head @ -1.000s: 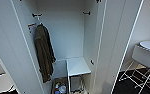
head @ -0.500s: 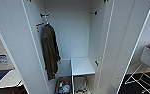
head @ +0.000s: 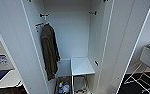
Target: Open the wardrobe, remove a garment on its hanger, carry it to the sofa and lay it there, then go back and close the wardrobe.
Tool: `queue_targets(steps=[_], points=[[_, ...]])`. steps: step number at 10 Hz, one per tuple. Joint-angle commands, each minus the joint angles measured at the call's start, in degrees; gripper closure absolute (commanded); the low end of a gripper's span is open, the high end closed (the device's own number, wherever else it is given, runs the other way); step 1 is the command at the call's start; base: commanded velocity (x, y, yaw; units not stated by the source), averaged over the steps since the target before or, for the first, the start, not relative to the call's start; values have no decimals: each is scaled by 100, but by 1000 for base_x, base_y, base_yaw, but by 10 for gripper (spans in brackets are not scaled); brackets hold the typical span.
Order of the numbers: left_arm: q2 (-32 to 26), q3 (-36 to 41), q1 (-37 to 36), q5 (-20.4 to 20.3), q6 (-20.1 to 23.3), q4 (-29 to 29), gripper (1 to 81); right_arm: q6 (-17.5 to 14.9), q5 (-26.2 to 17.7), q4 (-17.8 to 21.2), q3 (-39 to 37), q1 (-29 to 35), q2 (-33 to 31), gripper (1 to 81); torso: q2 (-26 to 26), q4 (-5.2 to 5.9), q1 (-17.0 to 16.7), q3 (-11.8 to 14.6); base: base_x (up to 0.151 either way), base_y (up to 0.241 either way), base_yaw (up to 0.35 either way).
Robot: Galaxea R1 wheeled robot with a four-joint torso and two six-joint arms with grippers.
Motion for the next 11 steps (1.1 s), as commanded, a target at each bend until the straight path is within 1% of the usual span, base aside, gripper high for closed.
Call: queue_targets(steps=[1,11], points=[[-46,49,-246,238,-17,-51,10,13,-323,-4,15,177,-30,10,0,0,0,0,0,0,0],[-46,41,-254,229,-17,-51,10,4,-323,-31,15,186,31,10,0,0,-1,0,0,0,0]])
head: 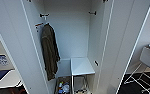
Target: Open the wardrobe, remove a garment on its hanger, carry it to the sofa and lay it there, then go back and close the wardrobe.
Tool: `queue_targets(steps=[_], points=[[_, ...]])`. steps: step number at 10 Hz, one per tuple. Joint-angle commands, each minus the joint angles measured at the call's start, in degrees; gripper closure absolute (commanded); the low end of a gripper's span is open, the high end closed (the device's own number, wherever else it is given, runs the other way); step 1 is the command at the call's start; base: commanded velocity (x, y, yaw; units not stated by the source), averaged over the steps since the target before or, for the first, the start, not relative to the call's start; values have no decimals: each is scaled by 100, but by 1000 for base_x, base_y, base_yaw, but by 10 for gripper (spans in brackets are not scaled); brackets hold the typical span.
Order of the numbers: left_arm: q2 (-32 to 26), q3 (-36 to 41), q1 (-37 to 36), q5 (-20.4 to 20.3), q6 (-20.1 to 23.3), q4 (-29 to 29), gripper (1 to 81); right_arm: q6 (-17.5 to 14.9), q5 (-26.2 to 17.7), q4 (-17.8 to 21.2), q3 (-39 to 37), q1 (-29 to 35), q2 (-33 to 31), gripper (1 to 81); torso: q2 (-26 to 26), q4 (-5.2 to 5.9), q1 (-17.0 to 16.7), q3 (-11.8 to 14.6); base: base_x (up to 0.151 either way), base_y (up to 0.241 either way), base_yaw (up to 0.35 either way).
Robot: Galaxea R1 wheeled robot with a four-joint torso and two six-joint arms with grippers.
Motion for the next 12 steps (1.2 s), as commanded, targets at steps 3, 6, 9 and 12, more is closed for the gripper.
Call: queue_targets(steps=[3,6,9,12], points=[[-40,44,-244,221,-17,-60,10,4,-326,-15,6,177,-43,10,0,0,1,0,0,0,0],[-40,44,-244,229,-17,-60,10,4,-326,-23,6,186,-43,10,0,0,1,0,0,24,0],[-40,44,-244,229,-17,-60,10,4,-326,-23,6,177,-43,10,0,0,1,0,0,21,0],[-31,44,-244,229,-17,-60,10,4,-326,-15,-20,177,-17,10,0,0,1,0,0,0,0]])
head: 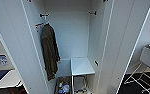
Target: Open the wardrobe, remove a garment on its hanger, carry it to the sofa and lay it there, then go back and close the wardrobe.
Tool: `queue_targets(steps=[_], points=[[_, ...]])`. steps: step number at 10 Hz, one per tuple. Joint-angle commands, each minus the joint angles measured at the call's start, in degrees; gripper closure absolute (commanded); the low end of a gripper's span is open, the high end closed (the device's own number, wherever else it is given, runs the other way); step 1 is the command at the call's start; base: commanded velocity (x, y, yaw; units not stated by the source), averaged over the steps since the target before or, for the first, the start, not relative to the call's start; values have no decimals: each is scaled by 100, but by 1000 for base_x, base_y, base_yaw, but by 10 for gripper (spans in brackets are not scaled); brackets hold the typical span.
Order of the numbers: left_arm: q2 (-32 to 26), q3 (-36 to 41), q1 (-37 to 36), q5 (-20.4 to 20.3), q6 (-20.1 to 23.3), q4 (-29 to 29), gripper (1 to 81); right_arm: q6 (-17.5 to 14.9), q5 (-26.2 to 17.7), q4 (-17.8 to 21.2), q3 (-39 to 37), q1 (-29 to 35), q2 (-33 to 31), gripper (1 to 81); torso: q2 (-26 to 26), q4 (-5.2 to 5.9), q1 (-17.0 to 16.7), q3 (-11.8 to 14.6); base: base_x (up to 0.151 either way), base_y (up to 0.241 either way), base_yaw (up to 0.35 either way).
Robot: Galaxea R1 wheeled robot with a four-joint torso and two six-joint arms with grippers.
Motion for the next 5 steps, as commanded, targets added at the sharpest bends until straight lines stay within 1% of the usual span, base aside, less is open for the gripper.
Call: queue_targets(steps=[1,5], points=[[-34,44,-246,229,-17,-57,10,4,-323,-23,-7,186,-8,10,0,0,1,0,0,0,0],[-34,44,-246,238,-17,-40,10,4,-332,-23,-51,186,10,10,0,0,1,0,0,0,0]])
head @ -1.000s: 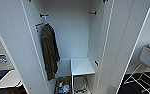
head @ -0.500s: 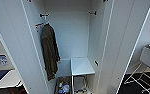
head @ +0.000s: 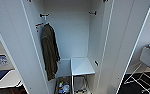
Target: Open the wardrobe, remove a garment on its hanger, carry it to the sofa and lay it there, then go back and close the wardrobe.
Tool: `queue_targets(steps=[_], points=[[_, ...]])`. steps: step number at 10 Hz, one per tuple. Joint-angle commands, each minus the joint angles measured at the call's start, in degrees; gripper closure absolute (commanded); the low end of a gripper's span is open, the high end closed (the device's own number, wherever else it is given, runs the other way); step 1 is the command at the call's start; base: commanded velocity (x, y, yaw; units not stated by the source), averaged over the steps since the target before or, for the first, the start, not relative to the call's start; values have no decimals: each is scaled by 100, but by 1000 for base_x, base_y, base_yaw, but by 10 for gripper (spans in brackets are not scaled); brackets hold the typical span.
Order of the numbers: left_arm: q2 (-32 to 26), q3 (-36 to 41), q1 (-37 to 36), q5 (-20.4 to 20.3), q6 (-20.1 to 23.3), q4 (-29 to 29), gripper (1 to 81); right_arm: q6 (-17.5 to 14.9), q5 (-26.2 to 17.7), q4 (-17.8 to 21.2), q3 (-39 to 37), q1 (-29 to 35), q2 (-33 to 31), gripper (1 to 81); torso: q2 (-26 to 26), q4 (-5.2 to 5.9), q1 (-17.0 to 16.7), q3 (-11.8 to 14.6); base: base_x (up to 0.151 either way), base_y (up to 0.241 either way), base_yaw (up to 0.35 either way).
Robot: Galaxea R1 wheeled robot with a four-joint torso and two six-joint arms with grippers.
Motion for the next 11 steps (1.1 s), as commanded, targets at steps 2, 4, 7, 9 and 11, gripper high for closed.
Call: queue_targets(steps=[2,4,7,9,11], points=[[-42,44,-252,236,-17,-48,10,4,-341,-23,-2,186,-12,10,0,0,1,0,0,0,89],[-42,44,-252,244,-17,-48,10,4,-350,-15,-2,195,-12,10,0,0,1,0,0,0,276],[-43,44,-244,244,-17,-48,10,-4,-350,-23,-2,195,-12,10,0,-2,1,0,0,0,283],[-42,44,-244,244,-17,-48,10,3,-341,-23,-2,194,-12,10,0,-2,1,0,0,0,275],[-34,44,-244,244,-17,-48,10,-5,-350,-23,-2,186,-12,10,0,-2,1,0,0,0,225]])
